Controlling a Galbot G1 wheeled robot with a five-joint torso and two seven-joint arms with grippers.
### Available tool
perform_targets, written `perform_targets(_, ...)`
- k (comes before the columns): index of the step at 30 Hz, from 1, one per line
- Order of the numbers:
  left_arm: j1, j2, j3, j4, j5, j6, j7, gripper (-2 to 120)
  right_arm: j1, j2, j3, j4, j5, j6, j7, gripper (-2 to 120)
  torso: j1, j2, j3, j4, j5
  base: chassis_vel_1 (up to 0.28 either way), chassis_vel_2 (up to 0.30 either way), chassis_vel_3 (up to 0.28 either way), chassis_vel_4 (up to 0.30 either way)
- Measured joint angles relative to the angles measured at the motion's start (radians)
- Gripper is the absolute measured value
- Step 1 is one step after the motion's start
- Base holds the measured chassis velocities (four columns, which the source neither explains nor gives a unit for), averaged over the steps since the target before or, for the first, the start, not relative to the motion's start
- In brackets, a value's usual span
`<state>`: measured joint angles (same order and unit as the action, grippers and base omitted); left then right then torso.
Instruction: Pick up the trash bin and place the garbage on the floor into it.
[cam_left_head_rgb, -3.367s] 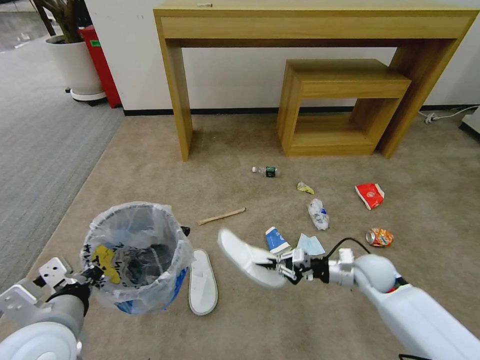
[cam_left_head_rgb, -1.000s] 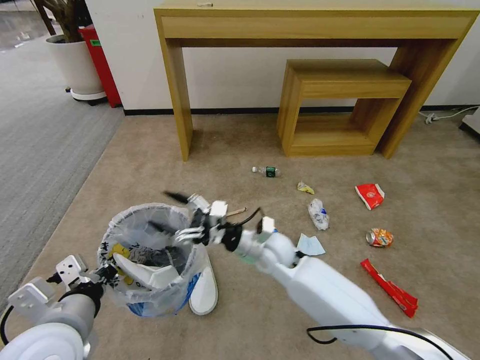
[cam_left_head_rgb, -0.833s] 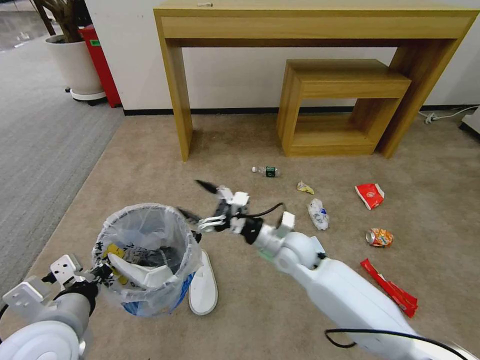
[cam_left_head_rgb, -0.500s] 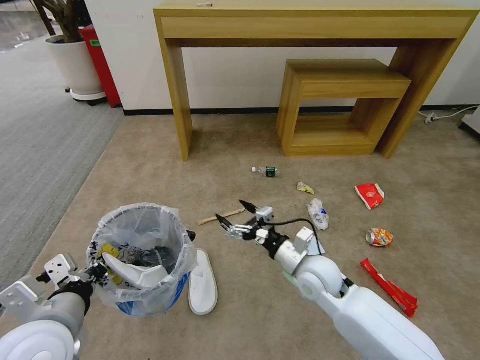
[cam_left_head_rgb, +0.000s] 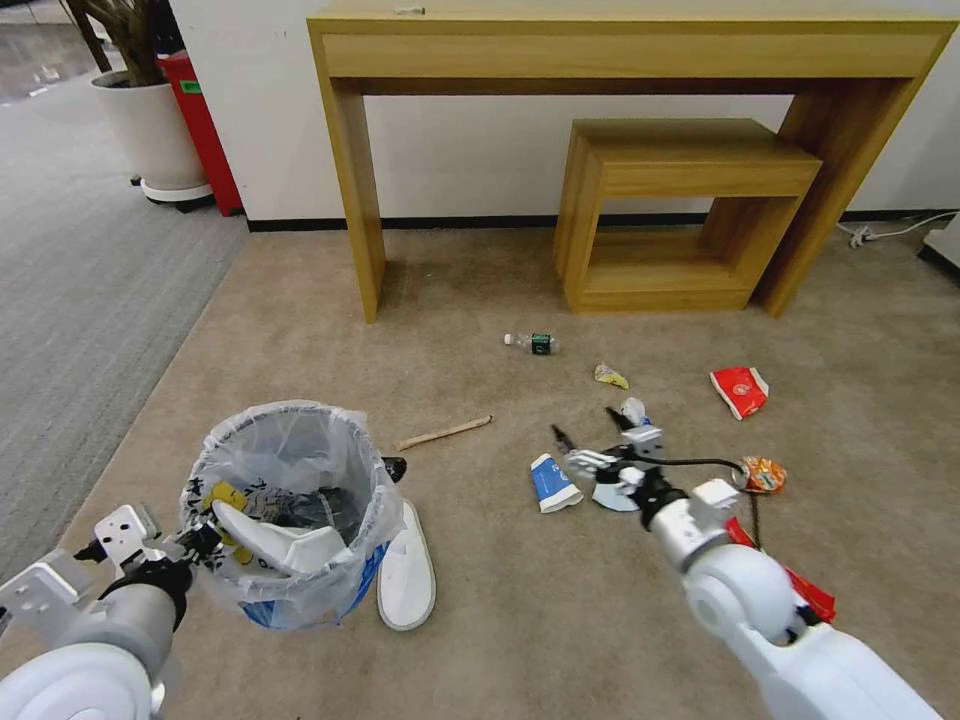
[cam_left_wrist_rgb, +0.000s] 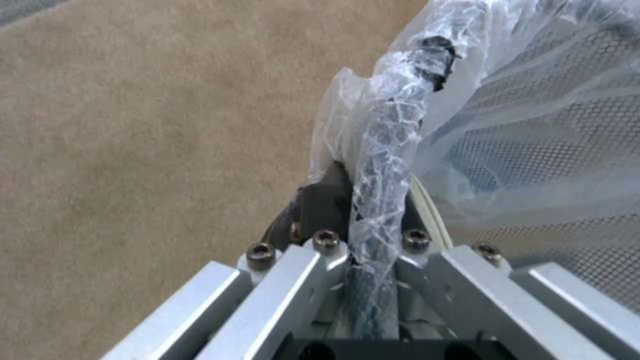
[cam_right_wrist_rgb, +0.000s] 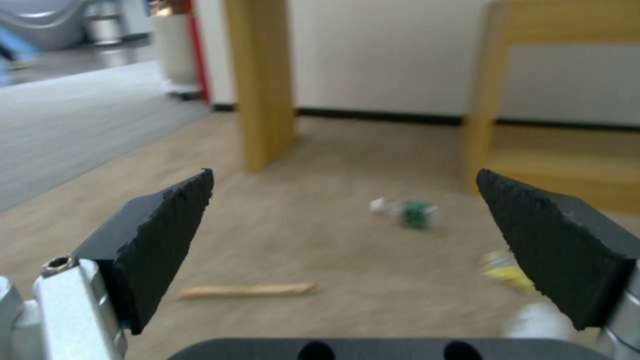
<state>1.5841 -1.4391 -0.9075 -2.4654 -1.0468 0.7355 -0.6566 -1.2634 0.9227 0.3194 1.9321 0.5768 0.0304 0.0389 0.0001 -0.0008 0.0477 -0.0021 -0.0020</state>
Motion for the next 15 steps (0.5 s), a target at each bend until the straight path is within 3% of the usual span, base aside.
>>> perform_targets(6, -0.013, 0.020, -0.031, 0.014, 0.008, 0.000, 0.008, 1, -0.050, 0.005, 0.123, 0.000, -0.010, 0.032, 0.009, 100, 0.000, 0.000, 0.000, 0.0000, 0.0000, 0.000, 0.000, 0.000, 0.000)
perform_targets(15, -0.018, 0.042, -0.113, 0.056, -0.026, 0.000, 0.013, 1, -0.092, 0.030, 0.204, 0.005, -0.023, 0.044, -0.006, 100, 0.000, 0.000, 0.000, 0.0000, -0.0001, 0.000, 0.000, 0.000, 0.000)
